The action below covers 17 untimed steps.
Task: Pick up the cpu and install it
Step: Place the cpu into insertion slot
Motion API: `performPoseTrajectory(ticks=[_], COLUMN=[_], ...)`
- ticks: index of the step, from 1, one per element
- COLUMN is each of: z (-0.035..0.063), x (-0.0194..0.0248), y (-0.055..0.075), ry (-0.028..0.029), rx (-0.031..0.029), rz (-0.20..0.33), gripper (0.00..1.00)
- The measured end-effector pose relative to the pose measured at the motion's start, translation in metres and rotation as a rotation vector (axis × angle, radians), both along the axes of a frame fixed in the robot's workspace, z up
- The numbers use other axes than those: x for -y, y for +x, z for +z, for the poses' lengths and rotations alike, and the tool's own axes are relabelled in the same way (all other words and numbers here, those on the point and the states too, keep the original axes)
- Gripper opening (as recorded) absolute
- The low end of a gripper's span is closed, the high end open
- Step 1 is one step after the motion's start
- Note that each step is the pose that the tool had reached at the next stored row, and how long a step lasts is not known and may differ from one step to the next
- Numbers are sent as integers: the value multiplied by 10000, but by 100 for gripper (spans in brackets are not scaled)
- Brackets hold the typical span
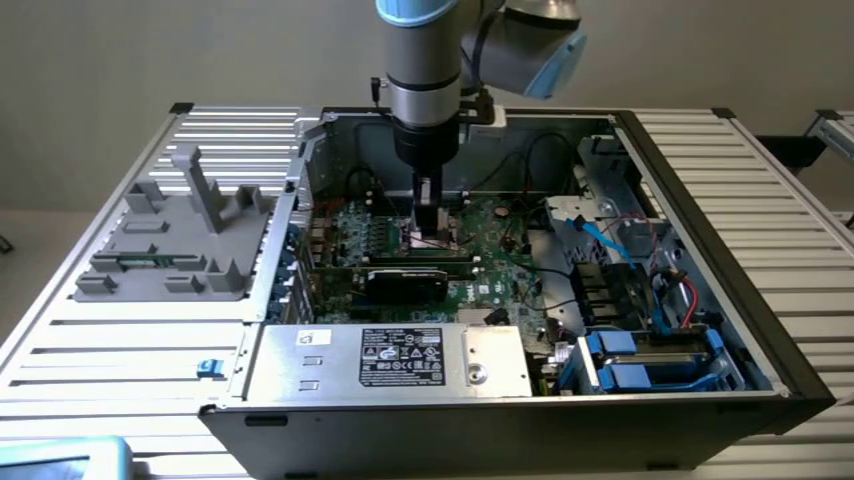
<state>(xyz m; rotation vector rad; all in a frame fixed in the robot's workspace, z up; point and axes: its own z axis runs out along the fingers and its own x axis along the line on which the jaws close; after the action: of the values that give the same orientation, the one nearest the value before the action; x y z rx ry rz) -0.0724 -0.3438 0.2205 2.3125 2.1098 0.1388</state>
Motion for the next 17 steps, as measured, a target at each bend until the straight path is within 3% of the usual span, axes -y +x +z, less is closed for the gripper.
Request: performPoseTrajectory(ticks=[6, 11, 17], z=[-42, -59, -61], x=[3, 3, 4], y=[0, -3, -3], ry=[9, 8, -5], rx=[0, -1, -2], rz=[31, 522, 554], gripper=[55, 55, 55])
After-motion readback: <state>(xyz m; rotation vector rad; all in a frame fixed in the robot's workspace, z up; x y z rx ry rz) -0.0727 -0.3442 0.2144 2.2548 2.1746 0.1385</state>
